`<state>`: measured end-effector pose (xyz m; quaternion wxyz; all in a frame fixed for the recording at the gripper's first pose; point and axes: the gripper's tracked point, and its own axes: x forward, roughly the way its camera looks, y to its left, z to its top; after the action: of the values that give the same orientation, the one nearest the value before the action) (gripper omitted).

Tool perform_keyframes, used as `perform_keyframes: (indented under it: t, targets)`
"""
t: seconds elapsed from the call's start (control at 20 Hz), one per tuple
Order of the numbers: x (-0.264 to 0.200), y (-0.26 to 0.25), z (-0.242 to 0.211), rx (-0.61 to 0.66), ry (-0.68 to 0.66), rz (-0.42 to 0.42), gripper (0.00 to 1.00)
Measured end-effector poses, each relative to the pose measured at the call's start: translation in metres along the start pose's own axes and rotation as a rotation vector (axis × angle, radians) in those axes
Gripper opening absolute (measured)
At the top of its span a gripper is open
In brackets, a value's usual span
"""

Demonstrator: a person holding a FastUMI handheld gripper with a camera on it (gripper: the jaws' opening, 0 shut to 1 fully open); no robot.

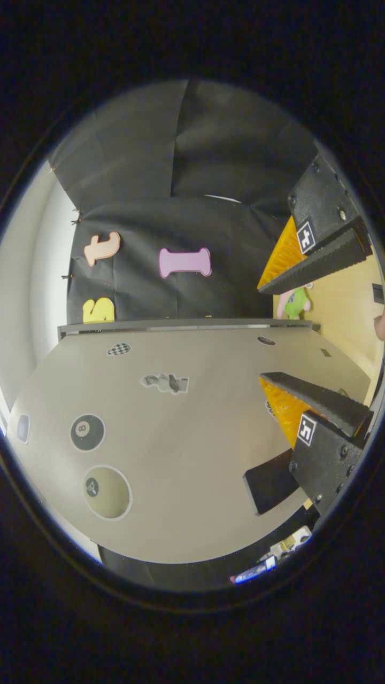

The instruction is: Open the shoe cabinet door, grab the shoes and put them into the shoe cabinet, then close the shoe cabinet door.

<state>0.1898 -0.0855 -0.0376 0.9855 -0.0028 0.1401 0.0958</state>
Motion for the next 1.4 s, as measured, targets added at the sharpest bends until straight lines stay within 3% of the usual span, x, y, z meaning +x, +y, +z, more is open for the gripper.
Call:
perform_keyframes:
  t: [0.25, 0.5, 0.95, 1.4]
  targets:
    - [0.002, 0.028, -0.002, -0.050, -0.006, 0.006, 0.94]
    - [0.012, 0.058, -0.007, -0.016, -0.021, 0.008, 0.94]
    - [0.054, 0.152, -0.043, -0.025, 0.054, 0.160, 0.94]
    - [0.054, 0.185, -0.055, -0.033, 0.012, 0.109, 0.97]
